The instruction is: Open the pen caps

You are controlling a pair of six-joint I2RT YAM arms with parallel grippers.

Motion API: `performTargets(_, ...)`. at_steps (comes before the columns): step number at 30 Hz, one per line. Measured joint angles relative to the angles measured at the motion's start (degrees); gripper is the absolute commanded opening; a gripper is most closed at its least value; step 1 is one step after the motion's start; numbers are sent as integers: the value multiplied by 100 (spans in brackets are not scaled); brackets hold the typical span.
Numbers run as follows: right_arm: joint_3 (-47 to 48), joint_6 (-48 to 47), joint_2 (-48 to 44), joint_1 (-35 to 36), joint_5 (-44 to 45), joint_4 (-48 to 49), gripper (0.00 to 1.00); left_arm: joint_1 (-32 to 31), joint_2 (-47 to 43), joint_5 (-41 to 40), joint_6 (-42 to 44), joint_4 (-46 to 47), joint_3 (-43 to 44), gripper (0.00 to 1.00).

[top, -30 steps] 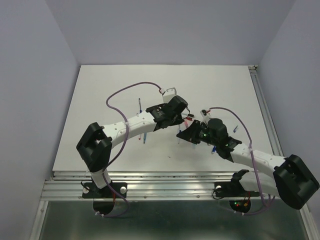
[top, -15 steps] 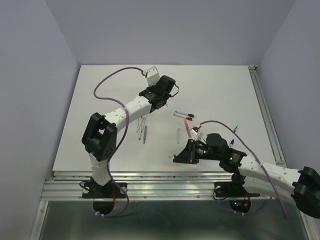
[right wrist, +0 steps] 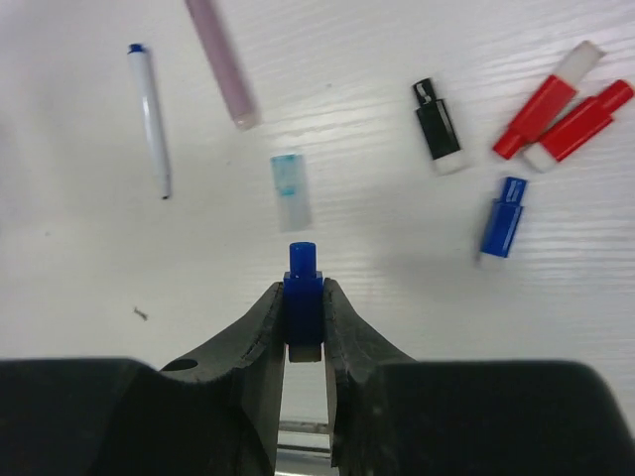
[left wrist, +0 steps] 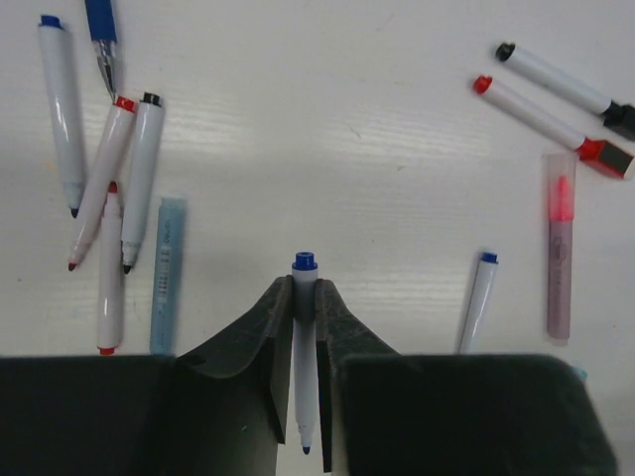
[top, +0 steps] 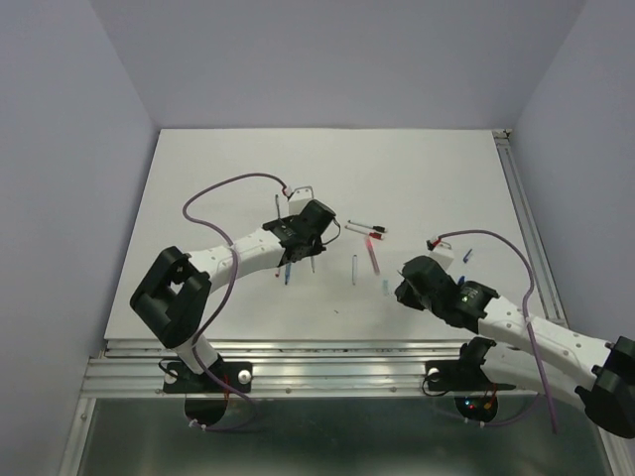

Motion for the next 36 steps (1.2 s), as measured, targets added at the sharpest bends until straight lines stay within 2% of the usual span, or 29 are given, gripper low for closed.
performTargets(6,-4,-79,214,-345,474,-326,11,-195,0,133,39,-81,-251,0)
performTargets(13,-81,-258,612,-706,463,-249,13,-188,334,127,33,-173,-236,1)
performTargets(16,-81,-306,695,-737,444,-179,15,-188,542,107,15,-315,-223,10)
performTargets(24,-85,-396,835,-780,293,-4,20,-188,704,66,-35,-509,-153,13)
performTargets(32,-269,-299,931,-780,151,72,24,-188,721,68,-70,-557,-138,28)
performTargets(36,-330,-227,1060,-780,98,116,29,-190,721,68,-74,-584,-120,40)
